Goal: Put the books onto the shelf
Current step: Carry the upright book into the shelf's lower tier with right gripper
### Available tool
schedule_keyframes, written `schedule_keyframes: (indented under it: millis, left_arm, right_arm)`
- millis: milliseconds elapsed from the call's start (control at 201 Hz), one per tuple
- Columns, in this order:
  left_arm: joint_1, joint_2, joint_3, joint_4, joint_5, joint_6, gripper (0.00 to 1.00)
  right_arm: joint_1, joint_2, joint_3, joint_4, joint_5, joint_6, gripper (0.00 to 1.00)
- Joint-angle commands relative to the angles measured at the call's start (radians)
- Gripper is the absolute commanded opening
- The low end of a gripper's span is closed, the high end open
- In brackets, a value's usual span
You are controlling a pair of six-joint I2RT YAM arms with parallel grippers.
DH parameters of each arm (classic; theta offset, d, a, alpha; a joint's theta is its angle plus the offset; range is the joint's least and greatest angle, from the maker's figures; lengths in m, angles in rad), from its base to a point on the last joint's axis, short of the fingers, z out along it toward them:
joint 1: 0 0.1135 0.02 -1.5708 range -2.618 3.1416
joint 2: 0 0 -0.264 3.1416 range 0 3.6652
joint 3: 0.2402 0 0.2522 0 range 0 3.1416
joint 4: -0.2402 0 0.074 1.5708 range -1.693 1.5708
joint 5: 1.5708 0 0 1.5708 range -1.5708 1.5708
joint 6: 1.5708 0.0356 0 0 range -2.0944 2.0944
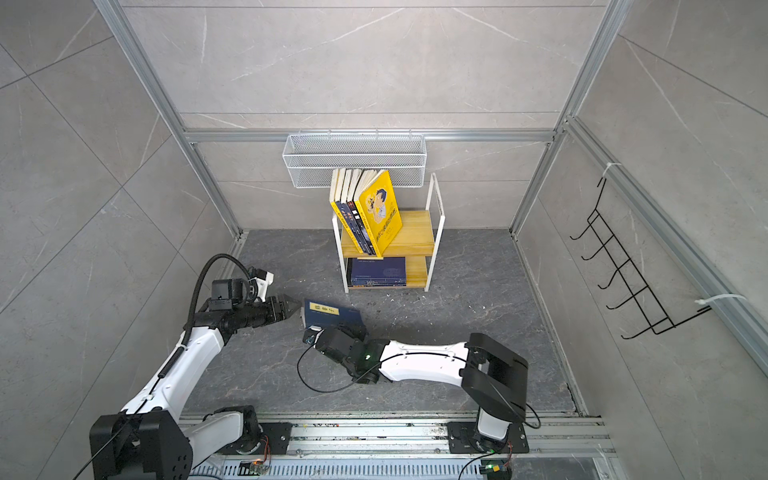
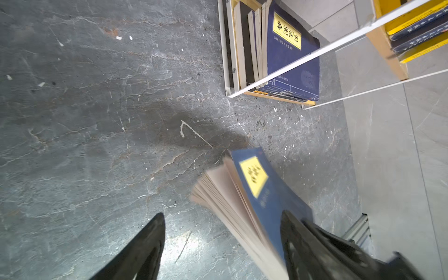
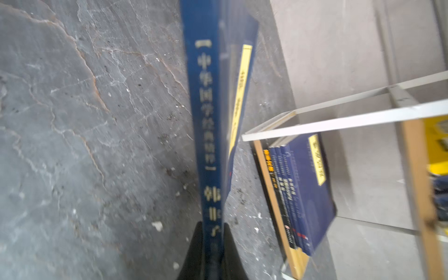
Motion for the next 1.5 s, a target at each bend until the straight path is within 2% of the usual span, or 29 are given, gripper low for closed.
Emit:
schedule_keyframes:
  millis: [0,144,209,354,473,712,1140,1265,1494]
  left_arm:
    - [0.021,-0.048,-0.007,0.011,-0.025,0.068,0.83]
    - [0.045,-0.092,-0.032,0.024,-0.016,0.096,0.91]
    - [0.061,-0.113,-0.042,0.028,0.01,0.108,1.0]
    - [0.066,-0.151,-0.058,0.022,0.014,0.178,1.0]
    - [0.079,-0.163,-0.053,0.011,0.014,0.209,1.0]
    - [0.087,-0.187,-0.048,-0.002,0.04,0.227,1.0]
    - [0.09,-0.19,-0.036,-0.01,0.05,0.226,1.0]
    - [0.089,-0.193,-0.047,0.008,0.053,0.228,1.0]
    - [0.09,-0.186,-0.041,0.004,0.059,0.232,1.0]
  right_arm:
    - [-0.013,-0.106,-0.007,-0.076,-0.01,-0.124,0.0]
    - [-0.058,-0.198,0.022,-0.201,-0.033,-0.21,0.0]
    - [-0.076,-0.217,0.049,-0.264,-0.019,-0.239,0.0]
    - [-0.116,-0.251,0.07,-0.317,0.019,-0.334,0.0]
    - [-0.156,-0.249,0.11,-0.348,0.044,-0.365,0.0]
    - [-0.225,-0.191,0.163,-0.301,0.117,-0.422,0.0]
    - [-0.308,-0.084,0.141,-0.062,0.191,-0.481,0.0]
    - [-0.323,-0.076,0.108,0.055,0.198,-0.512,0.0]
    - [-0.354,0.024,0.079,0.155,0.172,-0.546,0.0]
